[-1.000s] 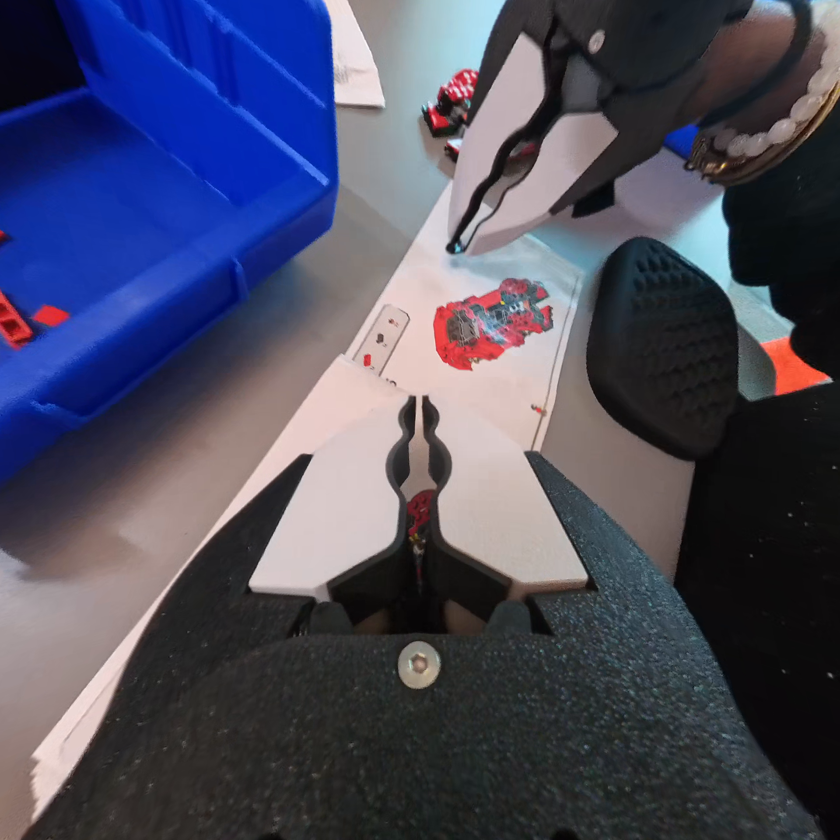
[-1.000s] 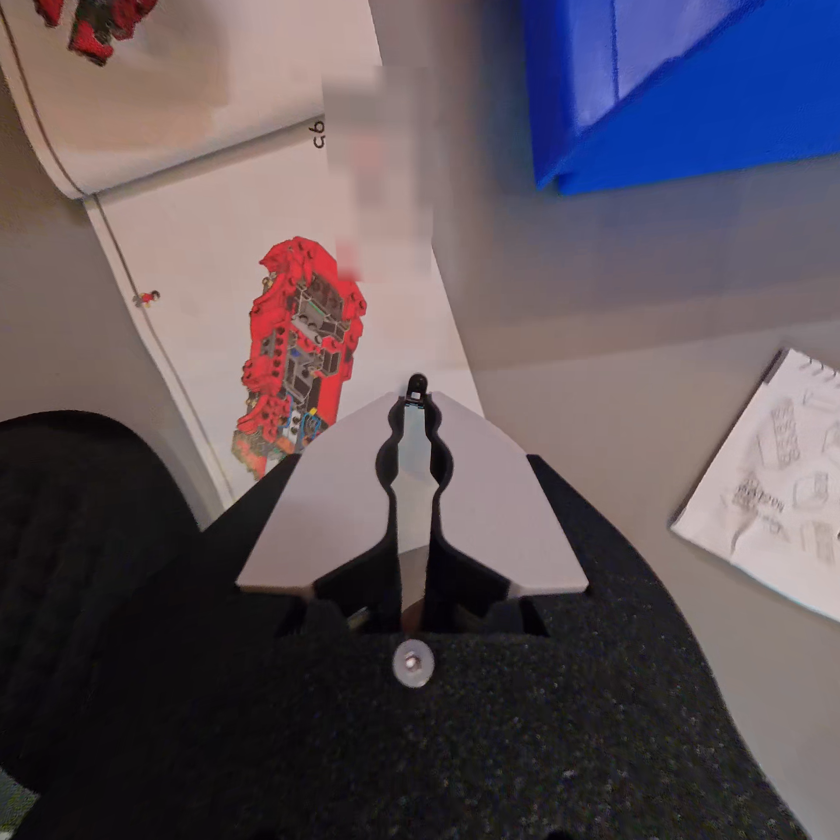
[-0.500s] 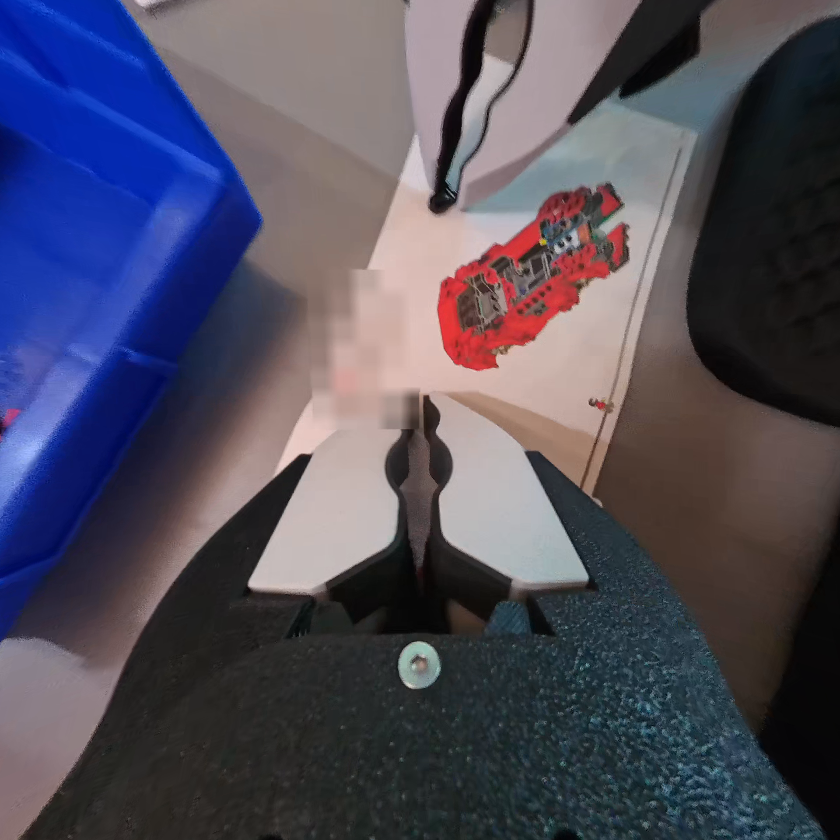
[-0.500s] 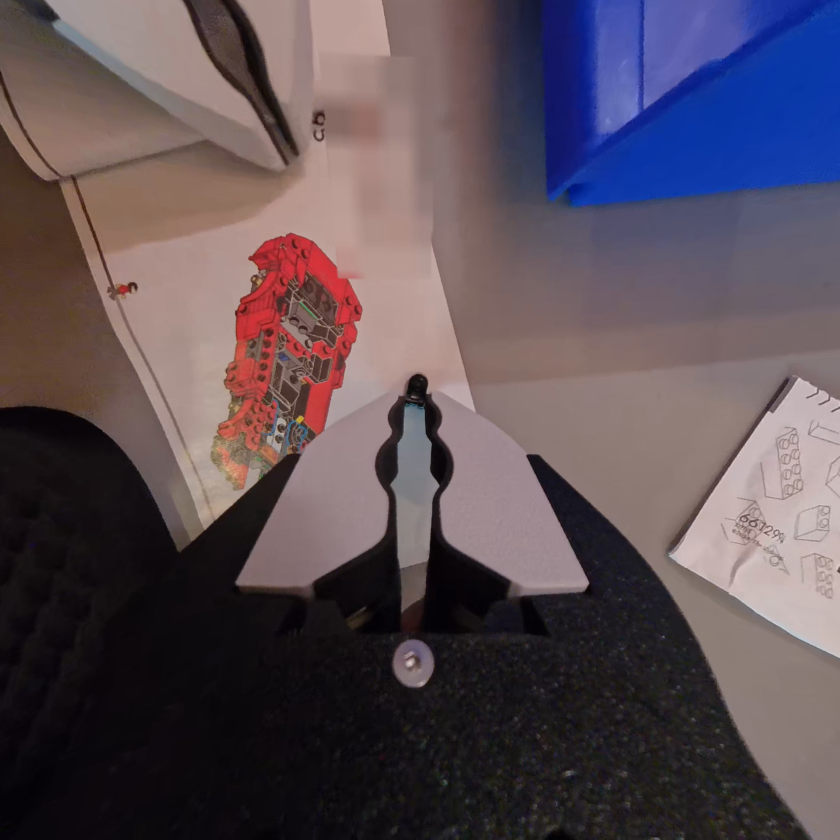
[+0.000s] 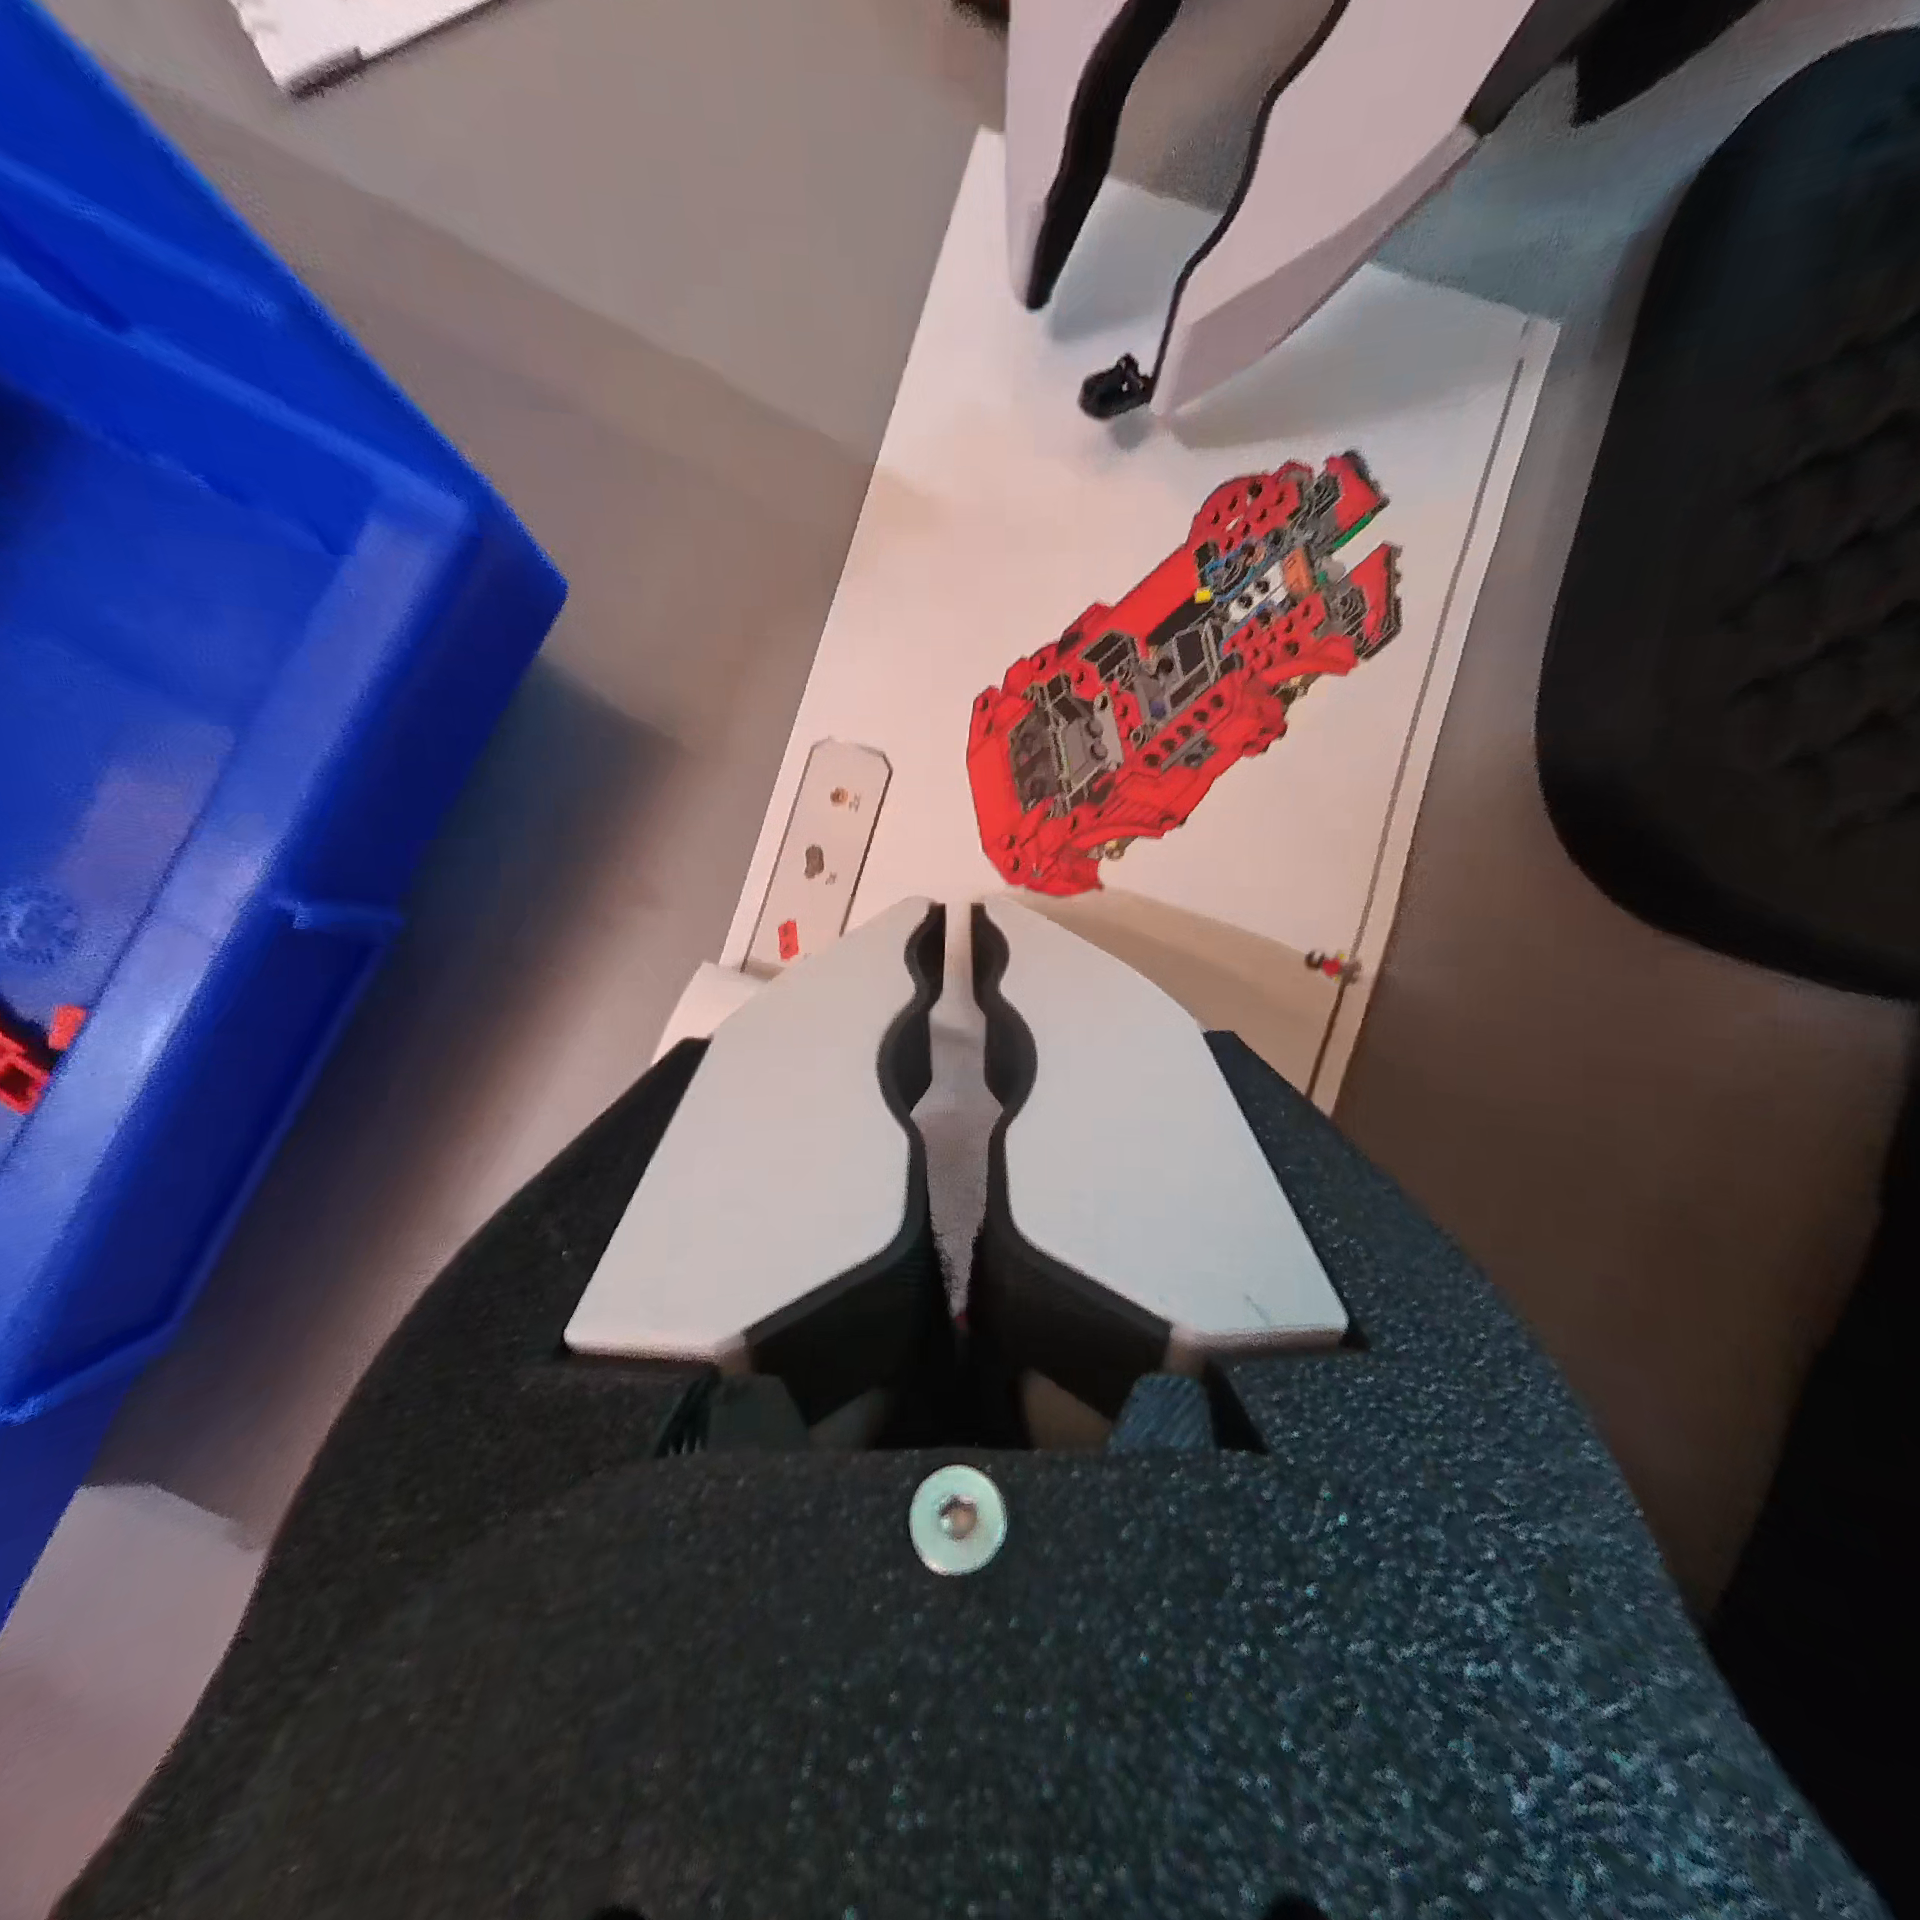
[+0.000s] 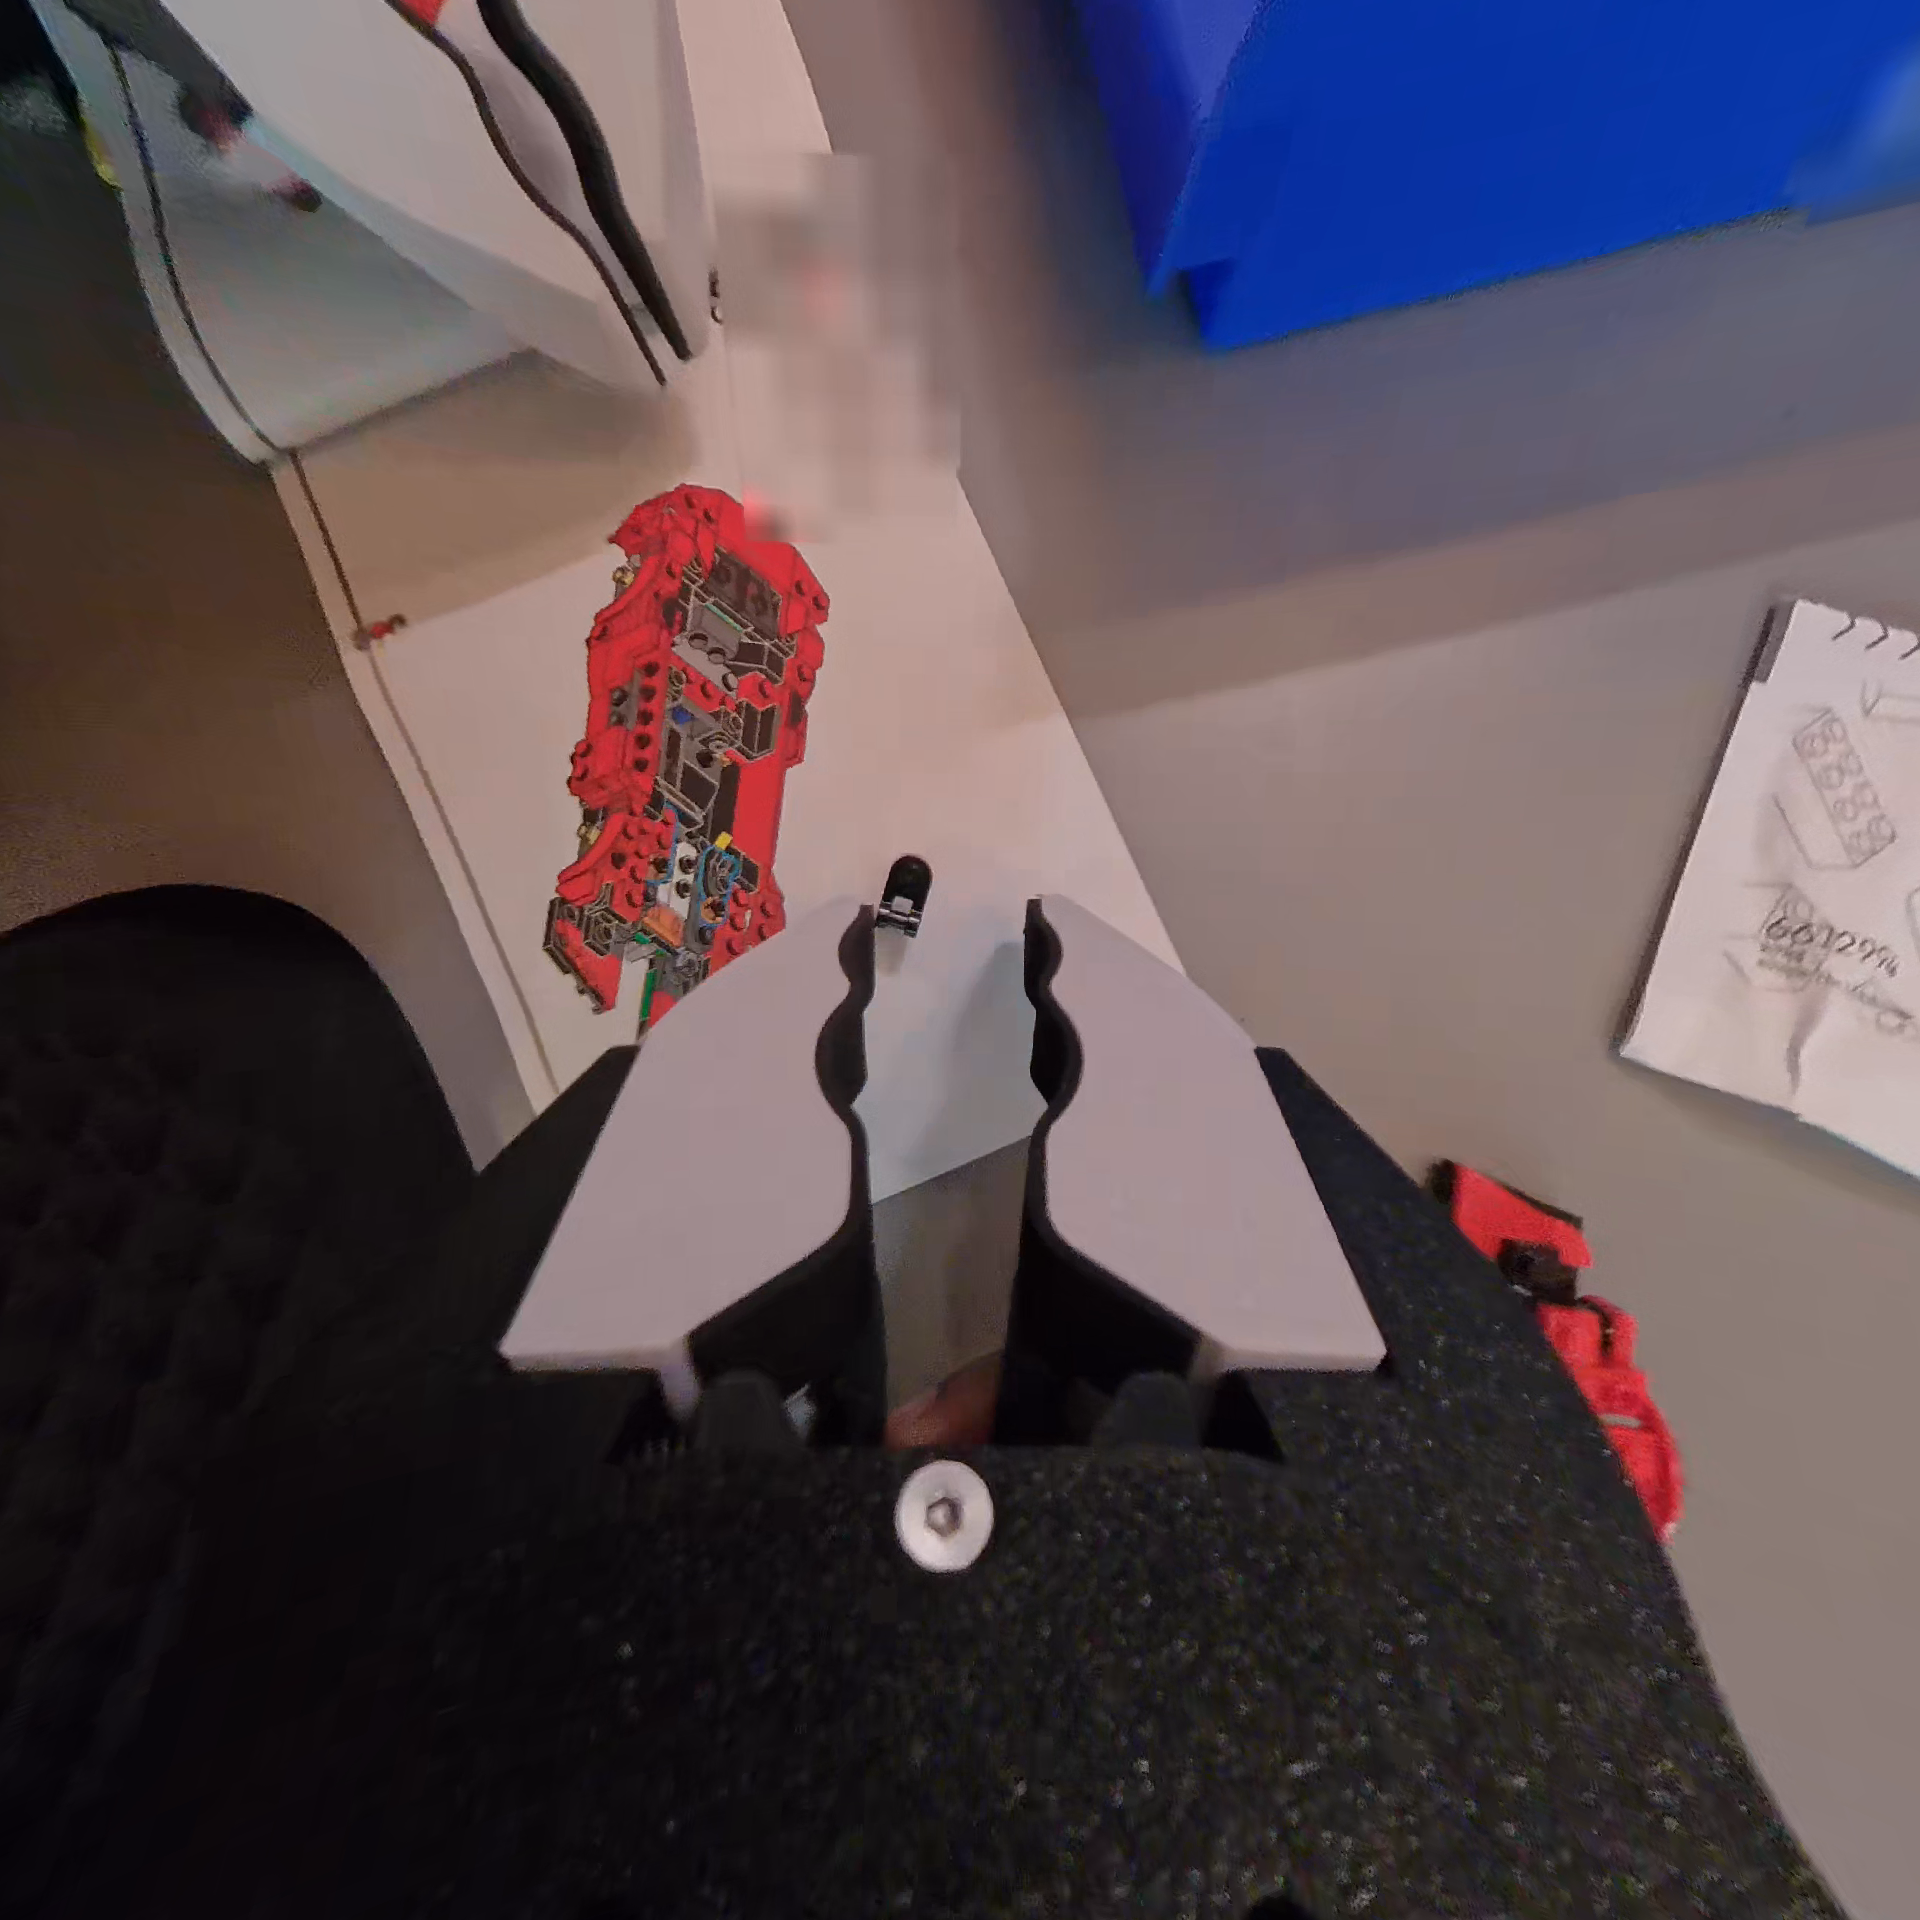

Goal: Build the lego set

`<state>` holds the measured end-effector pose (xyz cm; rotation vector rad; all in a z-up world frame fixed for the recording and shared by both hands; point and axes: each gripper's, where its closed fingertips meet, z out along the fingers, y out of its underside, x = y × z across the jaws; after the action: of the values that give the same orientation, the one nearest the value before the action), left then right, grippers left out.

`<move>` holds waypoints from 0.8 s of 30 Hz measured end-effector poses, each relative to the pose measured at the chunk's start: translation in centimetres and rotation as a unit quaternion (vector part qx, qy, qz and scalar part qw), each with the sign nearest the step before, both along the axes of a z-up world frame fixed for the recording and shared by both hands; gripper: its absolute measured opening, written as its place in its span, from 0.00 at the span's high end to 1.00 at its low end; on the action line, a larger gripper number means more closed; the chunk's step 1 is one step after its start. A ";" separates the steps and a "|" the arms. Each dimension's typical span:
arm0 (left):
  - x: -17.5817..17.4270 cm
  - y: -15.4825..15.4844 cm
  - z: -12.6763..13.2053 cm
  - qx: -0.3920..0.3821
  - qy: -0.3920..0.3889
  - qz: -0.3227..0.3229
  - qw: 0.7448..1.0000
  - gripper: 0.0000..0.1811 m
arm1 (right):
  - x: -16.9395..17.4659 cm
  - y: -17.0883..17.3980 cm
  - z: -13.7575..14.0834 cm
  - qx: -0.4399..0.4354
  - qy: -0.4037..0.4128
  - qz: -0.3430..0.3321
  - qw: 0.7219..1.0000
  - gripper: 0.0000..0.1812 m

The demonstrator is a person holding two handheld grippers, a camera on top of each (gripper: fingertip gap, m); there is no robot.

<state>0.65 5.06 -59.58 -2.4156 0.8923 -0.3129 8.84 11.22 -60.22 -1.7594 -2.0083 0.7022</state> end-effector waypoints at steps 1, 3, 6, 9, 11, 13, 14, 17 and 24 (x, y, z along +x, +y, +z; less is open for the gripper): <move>0.4 0.2 0.1 0.003 -0.001 -0.004 1.000 0.98 | 0.1 -0.1 0.0 -0.010 0.006 -0.004 1.000 0.85; 1.1 0.3 0.1 0.003 -0.007 -0.012 1.000 0.98 | 0.4 -0.4 -0.3 -0.024 0.005 -0.010 1.000 0.84; 1.8 0.3 -0.4 -0.002 -0.007 -0.019 1.000 0.97 | 0.5 -0.4 -0.8 -0.009 -0.005 -0.006 1.000 0.83; 2.0 0.1 -1.0 -0.010 -0.003 -0.019 1.000 0.97 | 0.5 -0.6 -0.8 0.016 -0.013 0.010 1.000 0.81; 2.1 0.1 -1.1 -0.013 -0.006 -0.019 1.000 0.98 | 0.5 -0.7 -0.4 0.021 -0.005 0.013 1.000 0.81; 2.0 0.0 -1.5 -0.018 -0.004 -0.018 1.000 0.98 | 0.7 -0.5 0.3 0.014 0.011 0.002 1.000 0.81; 2.0 0.0 -1.5 -0.018 -0.004 -0.018 1.000 0.98 | 0.9 -0.4 0.5 0.008 0.016 -0.006 1.000 0.81; 2.0 0.0 -1.5 -0.017 -0.009 -0.018 1.000 0.98 | 2.4 0.3 1.3 0.006 0.023 -0.043 0.999 0.81; 2.0 0.0 -1.5 -0.014 -0.024 -0.018 0.999 0.98 | 10.2 6.3 4.6 0.073 0.031 -0.235 0.969 0.63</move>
<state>2.61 5.09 -61.09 -2.4097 0.9160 -0.3964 19.00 17.48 -55.65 -1.9889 -1.4717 0.4342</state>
